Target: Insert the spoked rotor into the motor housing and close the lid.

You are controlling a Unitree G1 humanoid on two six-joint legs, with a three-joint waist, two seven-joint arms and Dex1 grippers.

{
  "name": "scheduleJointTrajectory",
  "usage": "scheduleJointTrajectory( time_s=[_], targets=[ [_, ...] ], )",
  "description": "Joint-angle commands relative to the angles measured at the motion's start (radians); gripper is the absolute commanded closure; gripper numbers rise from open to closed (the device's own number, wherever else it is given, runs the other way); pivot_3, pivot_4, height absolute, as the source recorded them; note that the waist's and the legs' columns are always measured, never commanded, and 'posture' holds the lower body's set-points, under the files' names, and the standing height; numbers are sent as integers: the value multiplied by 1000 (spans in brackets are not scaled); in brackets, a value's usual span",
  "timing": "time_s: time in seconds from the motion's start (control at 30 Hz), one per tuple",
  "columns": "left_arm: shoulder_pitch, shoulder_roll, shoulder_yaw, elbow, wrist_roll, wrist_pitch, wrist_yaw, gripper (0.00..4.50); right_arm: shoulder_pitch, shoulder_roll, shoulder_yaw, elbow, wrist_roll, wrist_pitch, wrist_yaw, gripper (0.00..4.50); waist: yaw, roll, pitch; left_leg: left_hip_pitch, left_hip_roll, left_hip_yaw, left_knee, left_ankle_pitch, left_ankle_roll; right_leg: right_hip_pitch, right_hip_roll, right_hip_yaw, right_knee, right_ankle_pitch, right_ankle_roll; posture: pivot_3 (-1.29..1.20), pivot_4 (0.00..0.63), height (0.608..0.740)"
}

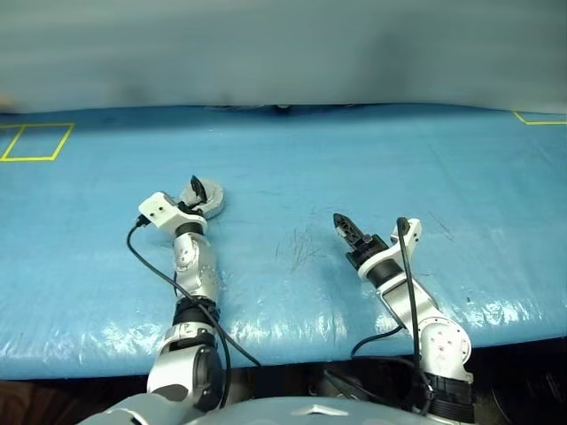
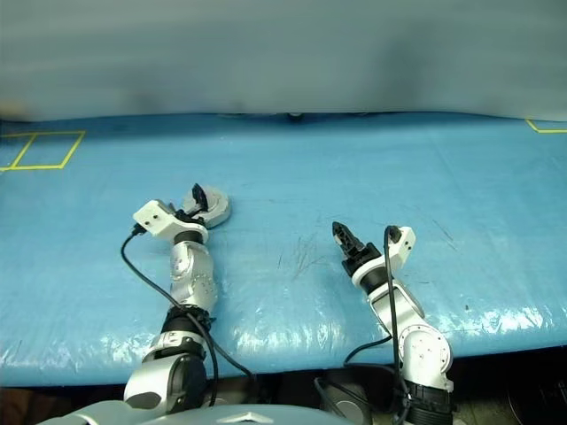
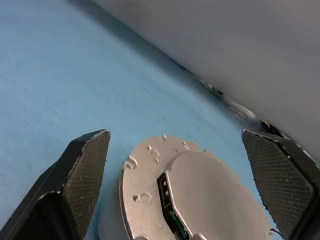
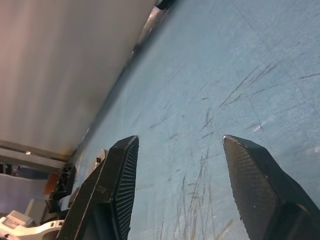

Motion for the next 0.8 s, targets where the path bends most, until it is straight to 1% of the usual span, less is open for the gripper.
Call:
scheduleJointTrajectory(
  time_s=[0.03, 0.07, 0.1, 0.17, 0.23, 0.3, 0.4, 0.47, 0.53, 0.67, 0.73, 0.8],
  targets=[
    [10, 21, -34, -76, 80, -45, 43, 36, -9, -18, 4, -29, -59, -41, 25, 1712, 3, 0, 0, 0, 0, 0, 1, 0, 0, 0, 0, 0, 1, 0, 0, 0, 150, 740],
    [12, 24, -39, -84, 86, -48, 40, 36, -8, -21, 6, -32, -84, -56, 34, 1712, 5, 0, 0, 0, 0, 0, 2, 0, 0, 0, 0, 0, 2, 0, 0, 0, 150, 740],
    [13, 36, -57, -93, 98, -60, 13, 36, -3, -42, 24, -43, -149, -92, 56, 1712, 7, 0, 0, 0, -1, 0, 3, 0, 0, 0, 0, 0, 3, 0, 0, 0, 150, 740],
    [18, 57, -111, -119, 83, -77, -112, 36, 14, -87, 71, -59, -298, -187, 115, 1712, 7, 0, 0, 0, -1, 1, 5, 0, 0, 0, 0, 0, 5, 0, 0, 0, 150, 740],
    [50, 93, -225, -179, 15, -53, -387, 36, 43, -189, 125, -62, -429, -232, 192, 1712, 7, 0, 0, 0, -1, 1, 7, 0, 0, 1, 0, -1, 5, 0, 1, 0, 150, 740],
    [94, 132, -318, -247, -55, 20, -603, 36, 67, -269, 165, -55, -555, -291, 228, 1712, 2, 0, 0, 1, -2, 2, 7, 0, 1, 1, 0, -1, 5, 0, 1, 0, 150, 740],
    [144, 203, -408, -304, -81, 95, -790, 36, 87, -336, 193, -34, -689, -383, 266, 1712, -11, 0, 0, 1, -1, 4, 7, 0, 1, 1, -1, 0, 5, 0, 1, 0, 150, 740],
    [163, 241, -442, -321, -83, 122, -867, 36, 95, -351, 195, -25, -728, -426, 297, 1712, -24, 0, 0, 1, 0, 4, 7, 0, 0, 1, 0, 1, 6, -1, -1, 0, 150, 740],
    [176, 287, -476, -309, -63, 129, -950, 36, 101, -361, 188, -16, -749, -463, 333, 1712, -25, 0, 0, 2, 3, 4, 6, 0, 0, 1, 2, 0, 6, -1, -2, 0, 150, 740],
    [184, 335, -508, -282, -27, 111, -1022, 36, 102, -373, 187, -1, -765, -481, 394, 1712, -21, 0, 0, 3, 7, 4, 7, 1, -1, 1, 5, -1, 6, 1, -5, 0, 150, 740],
    [187, 344, -517, -269, -13, 103, -1045, 0, 102, -389, 197, 10, -787, -467, 415, 1359, -20, 0, 0, 3, 7, 4, 7, 2, 0, 2, 5, -1, 6, 1, -2, 0, 150, 740],
    [195, 343, -523, -262, -10, 101, -1062, 0, 101, -396, 207, 18, -801, -457, 438, 861, -18, 0, 0, 3, 7, 4, 7, 3, 0, 2, 5, -1, 6, 1, -1, 0, 150, 740]
  ],
)
